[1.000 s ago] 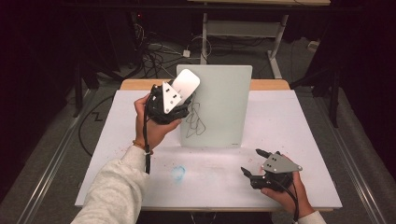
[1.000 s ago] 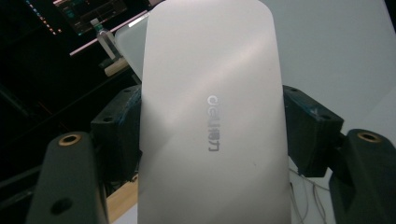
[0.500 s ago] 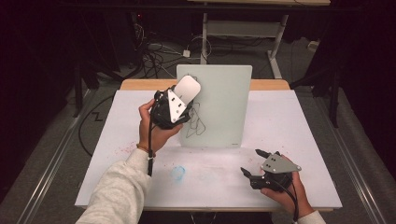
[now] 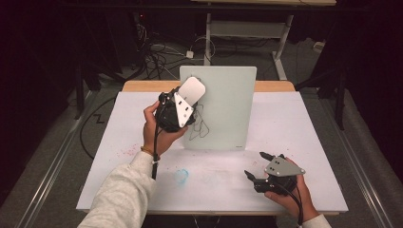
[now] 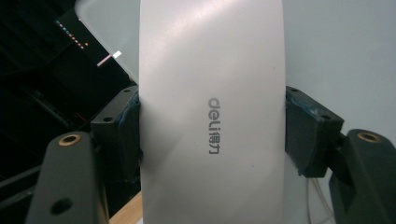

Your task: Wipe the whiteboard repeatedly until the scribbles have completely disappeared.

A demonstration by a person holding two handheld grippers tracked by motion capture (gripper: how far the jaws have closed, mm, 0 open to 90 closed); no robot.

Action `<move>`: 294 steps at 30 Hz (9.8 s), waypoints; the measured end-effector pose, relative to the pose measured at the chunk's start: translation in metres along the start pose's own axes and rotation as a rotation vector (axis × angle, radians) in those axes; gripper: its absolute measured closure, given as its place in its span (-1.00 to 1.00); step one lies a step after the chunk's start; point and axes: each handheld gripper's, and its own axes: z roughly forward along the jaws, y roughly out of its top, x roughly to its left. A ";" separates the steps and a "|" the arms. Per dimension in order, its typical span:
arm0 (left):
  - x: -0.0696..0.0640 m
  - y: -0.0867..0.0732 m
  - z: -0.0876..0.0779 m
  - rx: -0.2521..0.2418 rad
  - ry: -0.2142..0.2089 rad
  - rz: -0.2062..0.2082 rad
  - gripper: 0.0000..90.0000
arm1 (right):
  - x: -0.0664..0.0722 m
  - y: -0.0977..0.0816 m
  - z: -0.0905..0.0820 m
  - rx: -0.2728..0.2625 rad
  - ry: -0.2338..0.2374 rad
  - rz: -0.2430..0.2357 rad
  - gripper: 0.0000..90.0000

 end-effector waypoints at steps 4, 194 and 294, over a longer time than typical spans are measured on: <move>0.008 0.010 0.001 -0.005 0.000 -0.006 -0.35 | -0.001 -0.001 0.000 0.000 -0.002 0.007 -0.52; -0.123 -0.093 0.004 0.208 0.006 0.314 -0.35 | 0.014 0.000 0.008 0.063 0.052 -0.078 -0.51; -0.166 -0.070 0.022 0.147 -0.019 0.531 -0.35 | 0.016 0.001 0.009 0.065 0.075 -0.075 -0.51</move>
